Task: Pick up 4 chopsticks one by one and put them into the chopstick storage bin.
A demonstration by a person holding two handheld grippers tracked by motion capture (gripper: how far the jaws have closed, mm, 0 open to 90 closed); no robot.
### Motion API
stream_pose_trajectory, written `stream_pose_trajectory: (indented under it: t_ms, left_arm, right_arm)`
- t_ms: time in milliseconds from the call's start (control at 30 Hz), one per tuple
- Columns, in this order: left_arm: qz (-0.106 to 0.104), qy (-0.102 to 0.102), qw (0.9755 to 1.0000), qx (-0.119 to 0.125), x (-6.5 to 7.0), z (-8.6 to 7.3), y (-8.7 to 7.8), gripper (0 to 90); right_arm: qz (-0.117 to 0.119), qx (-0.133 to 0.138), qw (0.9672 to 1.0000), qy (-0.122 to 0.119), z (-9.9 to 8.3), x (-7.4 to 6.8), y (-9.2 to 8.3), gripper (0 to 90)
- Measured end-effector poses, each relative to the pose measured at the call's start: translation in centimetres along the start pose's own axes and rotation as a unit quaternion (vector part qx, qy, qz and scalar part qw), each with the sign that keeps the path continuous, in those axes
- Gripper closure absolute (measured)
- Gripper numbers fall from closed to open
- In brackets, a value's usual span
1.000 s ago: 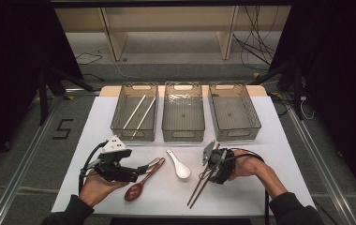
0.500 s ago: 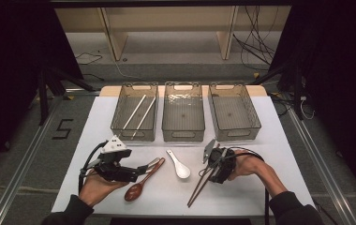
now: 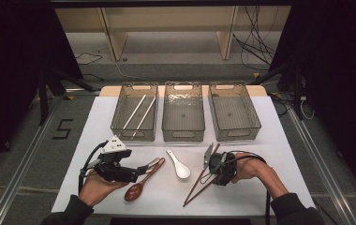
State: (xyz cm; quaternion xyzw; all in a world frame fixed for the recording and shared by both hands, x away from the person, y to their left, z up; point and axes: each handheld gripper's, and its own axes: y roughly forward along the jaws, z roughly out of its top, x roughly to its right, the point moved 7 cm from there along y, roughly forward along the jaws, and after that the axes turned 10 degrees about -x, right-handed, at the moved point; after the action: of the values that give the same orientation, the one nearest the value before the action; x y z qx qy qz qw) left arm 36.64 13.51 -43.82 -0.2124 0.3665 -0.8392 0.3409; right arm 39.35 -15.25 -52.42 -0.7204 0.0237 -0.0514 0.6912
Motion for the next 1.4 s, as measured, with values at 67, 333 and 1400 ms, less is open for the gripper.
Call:
stream_pose_trajectory:
  t_ms: [67, 333, 1400]
  left_arm:
    - [0.0, 0.0, 1.0, -0.001, 0.0, 0.0, 0.0, 16.3]
    - [0.0, -0.001, 1.0, -0.001, 0.0, -0.1, 0.0, 16.3]
    - [-0.004, 0.003, 1.0, -0.006, -0.1, -0.2, 0.2, 16.7]
  right_arm:
    - [0.0, -0.004, 1.0, -0.006, 0.0, -0.1, 0.0, 62.8]
    - [0.004, -0.011, 0.9997, -0.023, -0.3, -0.8, -0.1, 69.8]
    - [-0.002, -0.043, 0.995, -0.09, -1.6, -3.0, -0.2, 85.0]
